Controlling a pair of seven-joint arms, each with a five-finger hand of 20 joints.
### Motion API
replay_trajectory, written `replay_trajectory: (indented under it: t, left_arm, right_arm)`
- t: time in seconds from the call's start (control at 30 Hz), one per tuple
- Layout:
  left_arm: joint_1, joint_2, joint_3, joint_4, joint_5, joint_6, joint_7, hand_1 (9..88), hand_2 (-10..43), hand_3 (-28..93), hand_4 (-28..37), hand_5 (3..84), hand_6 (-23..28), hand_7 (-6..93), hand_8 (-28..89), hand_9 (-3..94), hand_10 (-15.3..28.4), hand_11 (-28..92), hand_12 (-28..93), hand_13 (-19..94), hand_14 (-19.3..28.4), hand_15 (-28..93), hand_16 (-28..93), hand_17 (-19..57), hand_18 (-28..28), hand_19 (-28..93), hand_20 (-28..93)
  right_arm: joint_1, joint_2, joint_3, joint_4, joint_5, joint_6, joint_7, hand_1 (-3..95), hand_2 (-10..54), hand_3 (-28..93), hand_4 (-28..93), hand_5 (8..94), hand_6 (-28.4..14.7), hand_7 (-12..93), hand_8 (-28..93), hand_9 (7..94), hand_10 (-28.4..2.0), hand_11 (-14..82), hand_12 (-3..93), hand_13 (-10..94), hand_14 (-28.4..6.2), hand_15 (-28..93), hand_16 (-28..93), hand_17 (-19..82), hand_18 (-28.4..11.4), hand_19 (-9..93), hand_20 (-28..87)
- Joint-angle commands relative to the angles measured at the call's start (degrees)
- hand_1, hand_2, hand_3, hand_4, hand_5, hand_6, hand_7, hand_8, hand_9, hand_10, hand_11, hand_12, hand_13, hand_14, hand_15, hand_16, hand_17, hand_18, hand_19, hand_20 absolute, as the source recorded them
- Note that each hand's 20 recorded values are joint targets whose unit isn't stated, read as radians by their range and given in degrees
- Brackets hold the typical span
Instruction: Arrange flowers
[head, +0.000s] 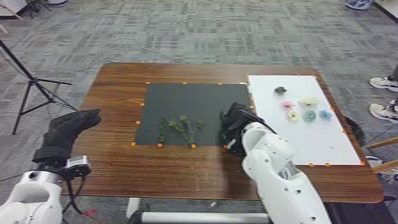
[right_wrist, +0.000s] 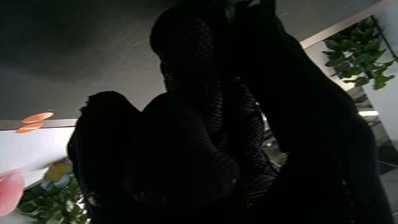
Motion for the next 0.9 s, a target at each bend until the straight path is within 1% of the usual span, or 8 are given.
replay_trajectory:
  t: [0.03, 0.27, 0.33, 0.47, 0.77, 0.8, 0.87, 0.9]
  left_arm:
    - [0.03, -0.19, 0.01, -0.08, 0.01, -0.72, 0.03, 29.9, -1.0, 67, -17.9, 53.9, 2.7, 17.3, -8, 53.5, 14.1, 21, 12, 41, 17.1, 20, -1, 7.6, 11.4, 5, 17]
    - [0.26, -0.30, -0.29, -0.19, 0.04, -0.73, -0.04, 30.0, -1.1, 67, -17.9, 53.8, 2.6, 17.3, -8, 53.2, 14.2, 21, 12, 41, 17.2, 20, -1, 7.5, 11.4, 5, 17]
    - [0.20, -0.38, -0.19, -0.20, 0.00, -0.53, 0.03, 30.0, -1.1, 67, -17.8, 53.8, 2.6, 17.3, -8, 53.1, 14.1, 21, 12, 41, 17.2, 20, -1, 7.5, 11.4, 5, 17]
    - [0.25, -0.45, -0.24, -0.23, 0.06, -0.68, 0.04, 30.0, -1.1, 67, -17.8, 53.8, 2.6, 17.3, -8, 53.2, 14.2, 21, 12, 41, 17.2, 20, -1, 7.5, 11.4, 5, 17]
    - [0.77, -0.50, -0.62, -0.51, -0.04, -0.43, 0.18, 29.9, -1.2, 67, -17.8, 53.8, 2.5, 17.5, -8, 53.1, 14.1, 21, 12, 41, 17.2, 20, -1, 7.4, 11.4, 5, 17]
    - [0.55, -0.46, -0.51, -0.38, -0.05, -0.57, 0.14, 30.0, -1.2, 67, -17.8, 53.8, 2.4, 17.5, -8, 53.1, 14.1, 21, 12, 41, 17.2, 20, -1, 7.4, 11.4, 5, 17]
    - [0.68, -0.59, -0.53, -0.48, -0.01, -0.50, 0.18, 29.9, -1.2, 67, -17.8, 53.7, 2.4, 17.6, -8, 53.1, 14.1, 21, 12, 41, 17.2, 20, -1, 7.4, 11.4, 5, 17]
    - [0.49, -0.51, -0.45, -0.40, 0.00, -0.64, 0.16, 29.9, -1.2, 67, -17.8, 53.7, 2.4, 17.6, -8, 53.1, 14.1, 21, 12, 41, 17.2, 20, -1, 7.4, 11.4, 5, 17]
  right_arm:
    - [0.10, -0.32, 0.28, 0.17, 0.07, 0.06, -0.29, 52.8, -9.5, 56, -9, 77.0, -3.1, 32, 28, 90.2, -13.3, 36.7, 32.1, 94, -1.2, 66, 29, 76, -8.1, 93, 55]
    - [0.03, -0.15, 0.45, -0.03, 0.39, 0.10, -0.44, 51.6, -9.5, 54, -8, 75.5, -3.1, 32, 28, 89.5, -13.5, 36.7, 32.0, 94, -1.6, 65, 29, 75, -8.0, 93, 55]
    - [0.00, -0.13, 0.39, -0.10, 0.40, -0.28, -0.44, 51.6, -9.5, 54, -8, 75.5, -3.2, 32, 27, 89.3, -13.6, 36.7, 31.9, 94, -1.6, 65, 30, 75, -8.0, 93, 55]
    - [-0.06, 0.27, 0.16, -0.26, 0.05, -0.60, -0.87, 51.8, -9.5, 53, -8, 75.2, -3.3, 32, 27, 89.0, -13.5, 36.7, 31.8, 94, -1.7, 64, 30, 75, -8.0, 93, 55]
    - [0.08, 2.34, -0.59, -2.42, 1.35, -1.97, -1.25, 50.9, -9.5, 52, -7, 74.1, -3.4, 31, 27, 87.6, -13.6, 37.0, 31.7, 94, -1.8, 63, 31, 74, -8.1, 93, 55]
    - [0.06, 2.35, -0.56, -2.62, 1.35, -1.78, -1.35, 50.8, -9.5, 52, -7, 74.0, -3.5, 31, 27, 87.5, -13.6, 37.0, 31.7, 94, -1.8, 63, 31, 74, -8.1, 93, 55]
    - [0.28, 2.35, -0.49, -3.12, 1.36, -2.46, -1.54, 50.7, -9.5, 52, -7, 73.9, -3.5, 31, 27, 87.4, -13.6, 37.0, 31.6, 94, -1.8, 63, 32, 74, -8.1, 93, 55]
    - [0.27, 2.61, -0.57, -3.46, 1.48, -2.17, -1.54, 50.5, -9.5, 52, -6, 73.8, -3.6, 31, 27, 87.4, -13.6, 37.0, 31.6, 94, -1.7, 63, 32, 74, -8.1, 93, 55]
